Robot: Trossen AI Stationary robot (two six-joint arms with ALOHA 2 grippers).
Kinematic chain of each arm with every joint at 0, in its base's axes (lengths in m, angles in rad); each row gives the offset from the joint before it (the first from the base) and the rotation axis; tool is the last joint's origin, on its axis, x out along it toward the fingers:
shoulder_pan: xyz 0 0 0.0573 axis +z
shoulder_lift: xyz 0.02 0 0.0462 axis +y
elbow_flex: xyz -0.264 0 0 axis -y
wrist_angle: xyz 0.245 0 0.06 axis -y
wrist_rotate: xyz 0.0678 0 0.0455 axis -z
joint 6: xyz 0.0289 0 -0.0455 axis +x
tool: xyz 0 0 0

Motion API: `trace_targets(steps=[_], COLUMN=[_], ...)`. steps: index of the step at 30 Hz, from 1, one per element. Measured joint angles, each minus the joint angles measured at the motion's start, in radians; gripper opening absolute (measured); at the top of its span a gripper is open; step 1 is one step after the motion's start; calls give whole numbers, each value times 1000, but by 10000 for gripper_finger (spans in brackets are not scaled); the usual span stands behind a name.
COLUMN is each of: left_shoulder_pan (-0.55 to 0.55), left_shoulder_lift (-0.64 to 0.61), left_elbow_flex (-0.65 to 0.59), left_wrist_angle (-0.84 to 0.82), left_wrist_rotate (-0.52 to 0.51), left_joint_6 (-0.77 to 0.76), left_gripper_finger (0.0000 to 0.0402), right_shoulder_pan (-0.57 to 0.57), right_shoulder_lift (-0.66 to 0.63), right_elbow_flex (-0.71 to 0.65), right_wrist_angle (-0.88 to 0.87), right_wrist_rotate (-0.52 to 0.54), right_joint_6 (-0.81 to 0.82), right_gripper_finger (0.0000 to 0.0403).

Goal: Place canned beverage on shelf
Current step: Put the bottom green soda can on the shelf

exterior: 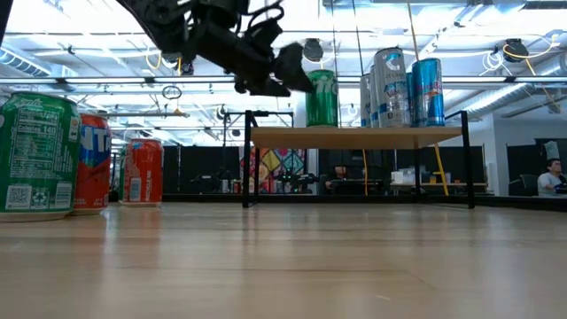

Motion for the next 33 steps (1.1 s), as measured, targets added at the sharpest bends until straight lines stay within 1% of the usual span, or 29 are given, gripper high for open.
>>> trace_targets(steps=[2,4,7,9,11,14,16,20,21,23,25,29,33], left_shoulder_pan=[13,16,20,21,22,24,29,50,55,65,74,80,86], left_shoulder_lift=[12,20,21,21,21,21,21,21,21,30,54,107,149], left_elbow_flex=[0,0,0,0,0,0,0,0,0,0,0,0,0], left_wrist_angle=[1,18,34,32,32,32,31,36,39,55,86,176,242], left_wrist_rotate=[9,11,12,11,11,12,28,103,123,151,154,168,169], left_joint_6=[-1,0,0,0,-1,0,-1,-1,-1,-13,-27,-27,-27], left_gripper_finger=[354,324,262,216,169,109,75,16,8,6,7,2,1], right_shoulder_pan=[78,158,265,323,368,427,466,542,559,595,633,704,760], right_shoulder_lift=[-17,-25,-41,-58,-85,-124,-140,-134,-128,-113,-99,-67,-42], right_elbow_flex=[0,-14,-88,-169,-283,-483,-608,-806,-843,-908,-952,-1010,-1034], right_wrist_angle=[-66,-105,-110,-70,18,228,364,553,588,653,702,762,784], right_wrist_rotate=[36,105,223,259,260,268,324,501,536,596,625,672,727], right_joint_6=[14,47,105,145,192,251,280,352,374,425,467,562,628], right_gripper_finger=[322,300,258,223,186,135,104,52,41,22,7,5,5])
